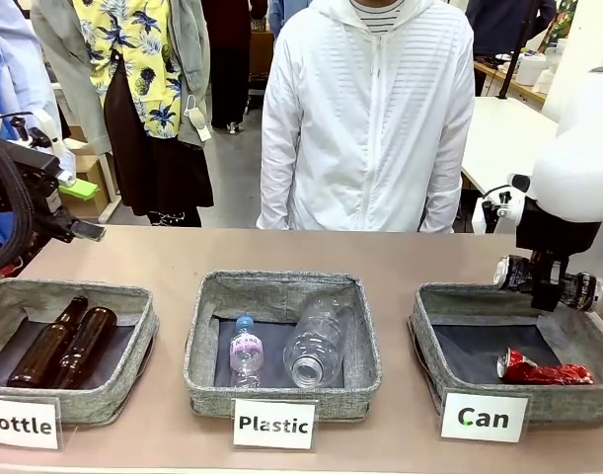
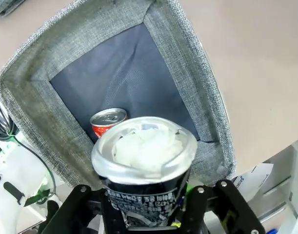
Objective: Sort the can waste into the basket.
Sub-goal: Pick up the can waste from the table and place it in the right Fabric basket.
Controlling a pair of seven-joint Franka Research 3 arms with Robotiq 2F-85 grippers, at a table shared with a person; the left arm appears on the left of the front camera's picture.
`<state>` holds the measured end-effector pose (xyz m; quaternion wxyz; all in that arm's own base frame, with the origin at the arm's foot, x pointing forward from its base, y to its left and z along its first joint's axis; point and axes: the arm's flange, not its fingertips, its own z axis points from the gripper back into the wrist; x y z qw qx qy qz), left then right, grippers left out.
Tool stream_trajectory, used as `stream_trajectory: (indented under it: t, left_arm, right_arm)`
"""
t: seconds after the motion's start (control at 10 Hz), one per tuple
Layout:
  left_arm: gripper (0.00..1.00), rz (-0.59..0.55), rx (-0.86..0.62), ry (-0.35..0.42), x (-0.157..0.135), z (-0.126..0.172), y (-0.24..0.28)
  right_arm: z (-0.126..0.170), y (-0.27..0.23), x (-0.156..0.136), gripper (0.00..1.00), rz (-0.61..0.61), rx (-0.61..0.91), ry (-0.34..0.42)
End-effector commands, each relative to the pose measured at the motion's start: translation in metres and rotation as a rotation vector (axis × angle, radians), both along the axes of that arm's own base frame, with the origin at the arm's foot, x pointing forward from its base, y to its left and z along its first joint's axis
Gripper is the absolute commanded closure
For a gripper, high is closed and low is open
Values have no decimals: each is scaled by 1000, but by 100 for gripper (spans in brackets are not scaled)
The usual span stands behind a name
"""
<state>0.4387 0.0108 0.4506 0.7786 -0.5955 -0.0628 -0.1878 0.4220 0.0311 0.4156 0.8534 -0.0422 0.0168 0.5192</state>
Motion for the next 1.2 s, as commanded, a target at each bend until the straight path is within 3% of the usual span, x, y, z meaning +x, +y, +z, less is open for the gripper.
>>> stream_trajectory:
  t: [0.0,0.1,0.6,0.7,0.8,0.9,1.0,1.1]
  left_arm:
    - [0,-1,13,-1,-2,1,0]
    - [0,-1,13,-1,-2,1,0]
    - [0,-1,13,-1,-2,1,0]
    - [0,-1,13,-1,-2,1,0]
    - [0,-1,13,-1,-2,1,0]
    - [0,-1,13,-1,-2,1,0]
    - [0,-1,13,-1,-2,1,0]
    - [0,-1,13,-1,-2,1,0]
  right_arm:
    - [2,-2,5,39,52,-2,0]
    - [2,-2,8,0,66,6,15]
    - [7,1,12,0,34,53,49]
    - [15,-4,19,0,-12,212,119]
    - [27,-14,29,0,-94,535,253]
    - [42,-28,45,0,-264,975,400]
    - [49,-42,58,0,-392,1223,602]
    - [50,-56,72,0,-600,1415,757]
